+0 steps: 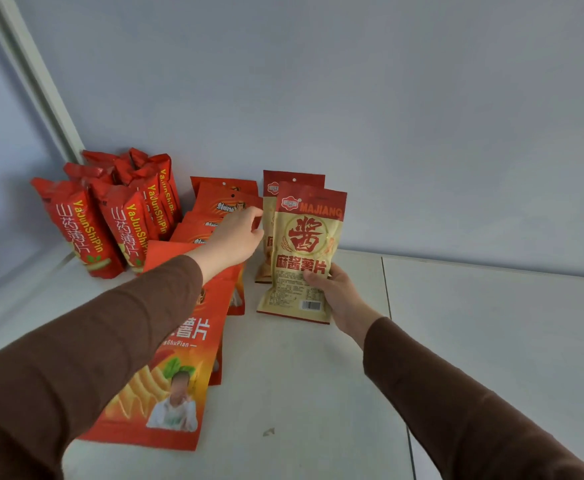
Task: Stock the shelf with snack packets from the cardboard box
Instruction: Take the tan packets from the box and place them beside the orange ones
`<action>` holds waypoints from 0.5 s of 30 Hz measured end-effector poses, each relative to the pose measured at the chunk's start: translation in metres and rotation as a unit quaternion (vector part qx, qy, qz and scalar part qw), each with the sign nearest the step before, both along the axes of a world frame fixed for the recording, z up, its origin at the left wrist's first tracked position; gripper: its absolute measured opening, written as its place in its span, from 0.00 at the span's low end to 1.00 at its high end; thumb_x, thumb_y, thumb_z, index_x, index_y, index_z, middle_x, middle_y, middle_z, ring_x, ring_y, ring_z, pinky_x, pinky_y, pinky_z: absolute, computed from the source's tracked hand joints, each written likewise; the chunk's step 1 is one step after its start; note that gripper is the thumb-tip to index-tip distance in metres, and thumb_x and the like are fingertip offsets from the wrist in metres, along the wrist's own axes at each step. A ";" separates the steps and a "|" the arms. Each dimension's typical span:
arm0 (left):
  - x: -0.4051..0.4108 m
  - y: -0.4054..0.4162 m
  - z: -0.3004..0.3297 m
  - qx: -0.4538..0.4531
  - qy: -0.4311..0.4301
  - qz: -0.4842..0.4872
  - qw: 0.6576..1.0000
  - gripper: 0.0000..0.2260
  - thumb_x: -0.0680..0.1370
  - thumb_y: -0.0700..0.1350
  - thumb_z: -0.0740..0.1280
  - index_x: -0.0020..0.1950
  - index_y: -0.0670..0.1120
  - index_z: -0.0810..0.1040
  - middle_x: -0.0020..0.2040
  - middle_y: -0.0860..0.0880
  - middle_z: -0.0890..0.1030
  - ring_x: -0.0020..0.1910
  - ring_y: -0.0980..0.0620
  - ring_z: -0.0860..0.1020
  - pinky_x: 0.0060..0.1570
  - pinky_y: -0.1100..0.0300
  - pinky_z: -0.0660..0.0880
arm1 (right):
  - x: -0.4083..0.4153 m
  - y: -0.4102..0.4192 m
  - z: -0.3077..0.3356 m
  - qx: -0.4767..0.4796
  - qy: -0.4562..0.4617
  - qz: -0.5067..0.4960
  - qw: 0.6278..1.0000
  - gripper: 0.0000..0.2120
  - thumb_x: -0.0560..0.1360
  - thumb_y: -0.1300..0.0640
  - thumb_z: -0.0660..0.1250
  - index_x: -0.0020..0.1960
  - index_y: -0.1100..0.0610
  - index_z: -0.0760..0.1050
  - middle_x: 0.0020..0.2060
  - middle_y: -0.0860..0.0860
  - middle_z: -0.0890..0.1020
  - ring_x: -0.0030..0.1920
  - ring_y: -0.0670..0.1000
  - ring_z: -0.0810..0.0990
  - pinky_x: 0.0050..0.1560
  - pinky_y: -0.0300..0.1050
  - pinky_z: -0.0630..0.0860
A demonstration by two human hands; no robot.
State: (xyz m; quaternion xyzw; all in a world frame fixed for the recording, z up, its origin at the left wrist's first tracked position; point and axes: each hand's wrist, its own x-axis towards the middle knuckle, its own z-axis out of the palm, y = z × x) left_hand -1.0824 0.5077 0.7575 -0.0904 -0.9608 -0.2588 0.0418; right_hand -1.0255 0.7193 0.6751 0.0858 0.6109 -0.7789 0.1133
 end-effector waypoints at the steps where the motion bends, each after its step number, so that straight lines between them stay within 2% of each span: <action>1: 0.006 -0.004 0.002 -0.039 0.033 -0.005 0.999 0.19 0.83 0.45 0.61 0.75 0.44 0.69 0.74 0.46 0.71 0.74 0.46 0.68 0.70 0.52 0.66 | -0.004 -0.009 -0.001 0.010 -0.006 0.000 1.000 0.17 0.76 0.62 0.73 0.64 0.60 0.75 0.54 0.58 0.86 0.52 0.59 0.87 0.55 0.62 0.82; 5: 0.022 -0.016 -0.005 -0.131 0.048 -0.018 0.990 0.18 0.82 0.49 0.63 0.72 0.48 0.72 0.72 0.48 0.73 0.72 0.46 0.68 0.67 0.50 0.68 | -0.020 -0.031 -0.008 0.046 -0.033 -0.022 0.998 0.18 0.74 0.60 0.76 0.62 0.60 0.76 0.51 0.56 0.87 0.49 0.57 0.88 0.52 0.61 0.84; 9: 0.034 -0.023 -0.014 -0.141 0.033 -0.021 0.989 0.19 0.82 0.52 0.64 0.72 0.50 0.72 0.72 0.49 0.73 0.72 0.46 0.67 0.68 0.49 0.68 | -0.027 -0.036 -0.010 0.092 -0.049 -0.063 0.993 0.20 0.71 0.55 0.79 0.56 0.55 0.72 0.50 0.54 0.86 0.47 0.55 0.88 0.50 0.60 0.84; 12: 0.037 -0.028 -0.019 -0.142 0.028 -0.018 0.989 0.19 0.81 0.53 0.65 0.71 0.50 0.72 0.71 0.49 0.74 0.71 0.46 0.68 0.67 0.50 0.70 | -0.025 -0.039 -0.007 0.103 -0.060 -0.089 0.989 0.24 0.71 0.54 0.80 0.58 0.55 0.69 0.50 0.53 0.84 0.46 0.54 0.87 0.49 0.58 0.85; 15: 0.040 -0.029 -0.019 -0.144 0.024 -0.019 0.989 0.19 0.81 0.53 0.65 0.71 0.50 0.72 0.70 0.49 0.74 0.70 0.47 0.69 0.65 0.50 0.71 | -0.024 -0.040 -0.003 0.107 -0.058 -0.099 0.988 0.24 0.72 0.55 0.79 0.59 0.56 0.68 0.50 0.53 0.82 0.45 0.52 0.85 0.41 0.50 0.83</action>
